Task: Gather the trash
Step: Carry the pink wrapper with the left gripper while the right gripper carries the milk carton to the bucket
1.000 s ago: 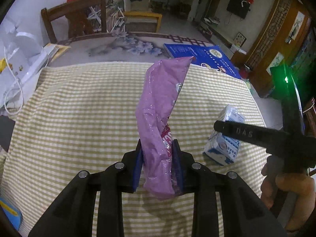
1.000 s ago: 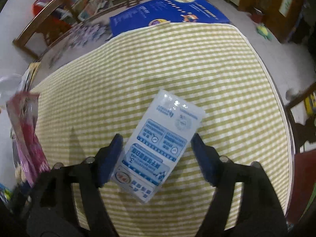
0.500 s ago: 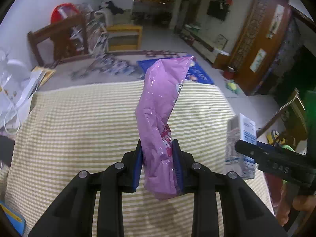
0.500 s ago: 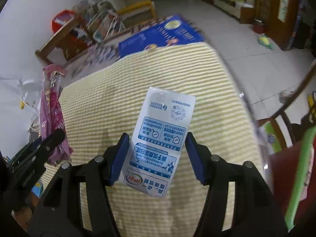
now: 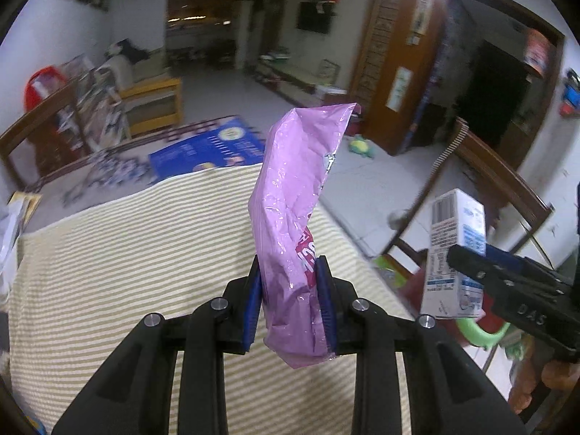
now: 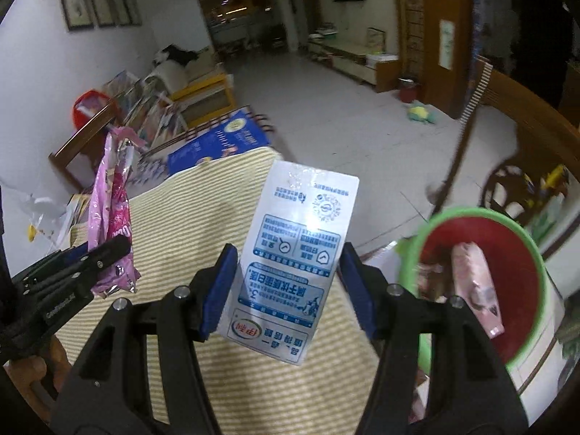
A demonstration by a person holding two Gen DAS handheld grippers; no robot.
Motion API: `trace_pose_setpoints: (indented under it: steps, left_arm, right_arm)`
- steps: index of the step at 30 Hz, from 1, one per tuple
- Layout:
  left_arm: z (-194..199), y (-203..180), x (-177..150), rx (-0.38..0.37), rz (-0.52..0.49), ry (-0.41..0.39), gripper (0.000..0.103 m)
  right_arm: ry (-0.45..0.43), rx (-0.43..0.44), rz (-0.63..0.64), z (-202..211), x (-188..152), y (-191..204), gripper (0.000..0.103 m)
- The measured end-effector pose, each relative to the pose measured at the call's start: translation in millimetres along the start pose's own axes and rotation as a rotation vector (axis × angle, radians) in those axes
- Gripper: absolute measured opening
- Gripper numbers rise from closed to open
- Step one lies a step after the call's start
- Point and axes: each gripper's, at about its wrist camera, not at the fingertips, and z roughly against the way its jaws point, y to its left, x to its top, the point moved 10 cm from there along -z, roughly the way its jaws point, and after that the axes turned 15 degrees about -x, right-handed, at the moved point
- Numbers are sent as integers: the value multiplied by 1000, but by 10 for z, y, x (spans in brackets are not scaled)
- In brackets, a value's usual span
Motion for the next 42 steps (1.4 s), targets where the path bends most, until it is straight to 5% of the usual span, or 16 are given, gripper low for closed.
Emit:
trace_pose_setpoints:
  steps: [17, 42]
  left_arm:
    - [-552, -1430, -37, -125, -133, 55, 26]
    - [-1654, -2362, -197, -210, -146, 236, 27]
  right_arm:
    - [-17, -147, -159, 157, -149, -1671, 57]
    - [34, -132, -220, -138, -145, -2580, 57]
